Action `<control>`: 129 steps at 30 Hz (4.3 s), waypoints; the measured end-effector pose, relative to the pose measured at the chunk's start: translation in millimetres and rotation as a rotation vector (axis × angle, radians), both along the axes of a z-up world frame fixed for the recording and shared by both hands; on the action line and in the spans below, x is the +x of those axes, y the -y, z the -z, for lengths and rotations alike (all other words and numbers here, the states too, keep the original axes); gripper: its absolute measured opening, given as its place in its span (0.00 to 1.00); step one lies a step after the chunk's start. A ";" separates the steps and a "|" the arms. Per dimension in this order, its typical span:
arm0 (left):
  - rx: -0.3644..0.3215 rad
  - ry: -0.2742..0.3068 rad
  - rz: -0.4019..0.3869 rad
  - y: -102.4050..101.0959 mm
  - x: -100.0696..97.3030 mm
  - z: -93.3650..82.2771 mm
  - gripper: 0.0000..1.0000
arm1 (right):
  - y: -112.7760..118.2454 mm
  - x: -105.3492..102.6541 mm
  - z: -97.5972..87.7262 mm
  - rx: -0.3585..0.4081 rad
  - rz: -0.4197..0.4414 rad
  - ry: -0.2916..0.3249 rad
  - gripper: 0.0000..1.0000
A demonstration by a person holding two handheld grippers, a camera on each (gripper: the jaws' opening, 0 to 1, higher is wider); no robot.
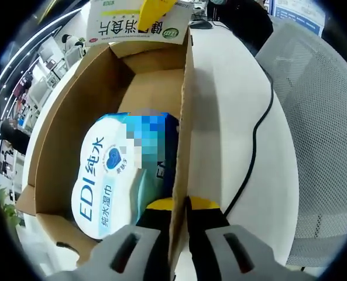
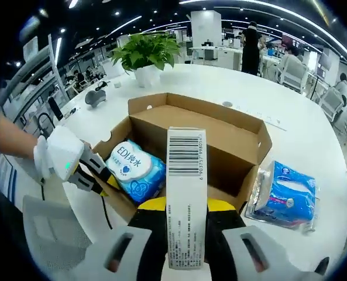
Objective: Operate the shoe box by opening the lid, removing the specified soft item, and placing it in the target area until the item is outside and the box remains undamaged.
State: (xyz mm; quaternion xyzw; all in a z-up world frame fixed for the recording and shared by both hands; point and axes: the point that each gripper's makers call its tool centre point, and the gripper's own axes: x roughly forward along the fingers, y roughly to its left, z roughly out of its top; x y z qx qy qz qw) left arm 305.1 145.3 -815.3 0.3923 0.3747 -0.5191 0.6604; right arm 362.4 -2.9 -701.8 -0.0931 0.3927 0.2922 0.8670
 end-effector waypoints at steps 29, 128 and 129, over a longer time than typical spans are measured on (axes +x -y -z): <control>-0.001 0.007 0.007 0.8 0.4 -0.6 0.04 | 19.1 -8.6 -61.3 0.050 0.045 0.174 0.18; -0.004 0.004 0.010 0.8 0.4 -0.8 0.04 | 255.7 -9.5 -34.6 -0.097 0.489 0.182 0.18; -0.004 0.006 0.010 0.7 0.6 -0.4 0.04 | 257.2 -9.7 -33.4 -0.098 0.494 0.178 0.18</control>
